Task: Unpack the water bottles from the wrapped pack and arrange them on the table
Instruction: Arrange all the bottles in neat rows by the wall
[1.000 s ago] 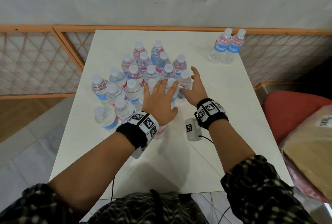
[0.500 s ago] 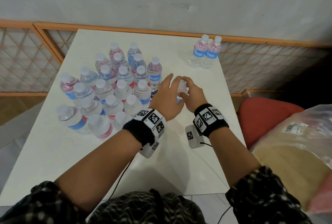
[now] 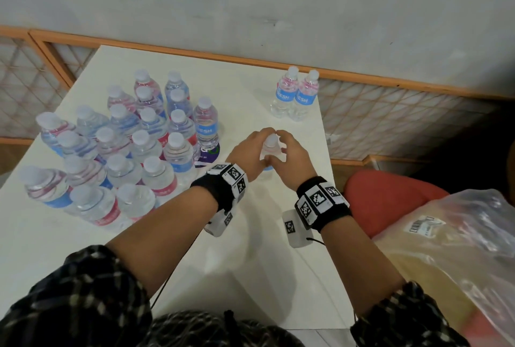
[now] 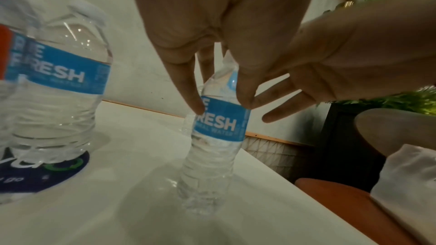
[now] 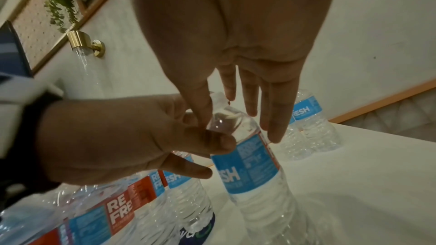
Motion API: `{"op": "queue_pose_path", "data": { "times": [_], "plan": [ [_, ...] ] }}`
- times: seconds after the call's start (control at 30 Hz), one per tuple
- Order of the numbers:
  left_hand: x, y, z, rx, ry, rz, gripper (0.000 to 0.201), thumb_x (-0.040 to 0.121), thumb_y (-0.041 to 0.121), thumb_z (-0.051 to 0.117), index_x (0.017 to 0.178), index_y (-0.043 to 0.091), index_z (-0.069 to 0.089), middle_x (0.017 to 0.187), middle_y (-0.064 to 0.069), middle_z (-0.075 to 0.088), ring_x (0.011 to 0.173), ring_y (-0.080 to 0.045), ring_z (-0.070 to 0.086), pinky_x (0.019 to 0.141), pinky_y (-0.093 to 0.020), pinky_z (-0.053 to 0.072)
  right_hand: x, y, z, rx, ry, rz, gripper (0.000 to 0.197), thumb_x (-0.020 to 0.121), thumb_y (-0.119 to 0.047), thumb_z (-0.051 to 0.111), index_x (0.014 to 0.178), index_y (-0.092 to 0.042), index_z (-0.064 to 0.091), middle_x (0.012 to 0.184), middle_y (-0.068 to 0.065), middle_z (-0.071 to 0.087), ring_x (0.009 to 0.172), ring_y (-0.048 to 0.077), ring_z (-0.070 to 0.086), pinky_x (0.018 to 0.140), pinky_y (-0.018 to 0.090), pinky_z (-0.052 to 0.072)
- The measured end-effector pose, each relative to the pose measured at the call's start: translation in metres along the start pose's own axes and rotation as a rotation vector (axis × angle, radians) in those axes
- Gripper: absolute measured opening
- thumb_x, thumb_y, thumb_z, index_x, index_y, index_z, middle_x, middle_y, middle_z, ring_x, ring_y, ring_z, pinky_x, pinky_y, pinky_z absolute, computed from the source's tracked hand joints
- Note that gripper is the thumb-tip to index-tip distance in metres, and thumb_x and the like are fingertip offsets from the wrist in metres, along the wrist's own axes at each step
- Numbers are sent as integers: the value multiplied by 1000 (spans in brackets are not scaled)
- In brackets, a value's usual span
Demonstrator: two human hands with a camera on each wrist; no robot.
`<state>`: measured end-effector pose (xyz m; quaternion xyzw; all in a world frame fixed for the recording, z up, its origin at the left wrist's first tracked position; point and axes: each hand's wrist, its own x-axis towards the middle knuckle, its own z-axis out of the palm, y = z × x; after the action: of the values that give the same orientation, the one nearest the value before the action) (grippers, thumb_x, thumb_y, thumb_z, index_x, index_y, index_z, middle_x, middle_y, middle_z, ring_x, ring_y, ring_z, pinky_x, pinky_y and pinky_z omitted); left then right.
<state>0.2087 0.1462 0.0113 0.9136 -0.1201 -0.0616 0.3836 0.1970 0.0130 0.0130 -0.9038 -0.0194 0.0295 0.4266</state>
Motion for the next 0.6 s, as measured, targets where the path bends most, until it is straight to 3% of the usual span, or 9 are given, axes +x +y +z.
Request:
{"op": "queue_pose_path", "data": {
  "times": [0.17,0.27,0.37,0.47,0.6],
  "plan": [
    [30,1,-4,-63,27,-40,60,81,12,66,134,21,40,126,-7,50,111,-27,54,88,-31,42,22,-6,-10,-57,5,-44,53,88,-7,59,137,-16,42,131,9,54,118,26,52,93,25,40],
    [54,7,-13,-36,-24,-85,64,80,13,67,137,17,38,129,-9,50,115,-27,53,89,-30,41,47,-14,-16,-33,23,-13,58,89,-15,60,142,-22,38,137,10,49,122,24,50,102,32,42],
    [74,10,-32,149,-112,-94,72,78,12,71,140,10,35,135,-13,48,122,-29,50,97,-35,42,76,-19,-20,-156,-27,-49,53,85,-14,65,134,-19,49,128,10,58,118,26,54,100,34,44],
    [85,4,-67,301,-57,-107,65,82,17,68,139,15,37,139,-11,43,126,-30,45,103,-39,40,99,-22,-23,-173,-64,-25,43,84,-13,65,126,-16,55,119,10,63,108,26,57,91,29,45],
    [86,-22,-106,557,15,-233,52,85,23,61,133,21,43,135,-8,41,124,-31,41,91,-41,42,129,-26,-18,-139,-45,0,40,88,-10,60,127,-17,53,119,9,61,98,20,55,80,22,39]
  ]
}}
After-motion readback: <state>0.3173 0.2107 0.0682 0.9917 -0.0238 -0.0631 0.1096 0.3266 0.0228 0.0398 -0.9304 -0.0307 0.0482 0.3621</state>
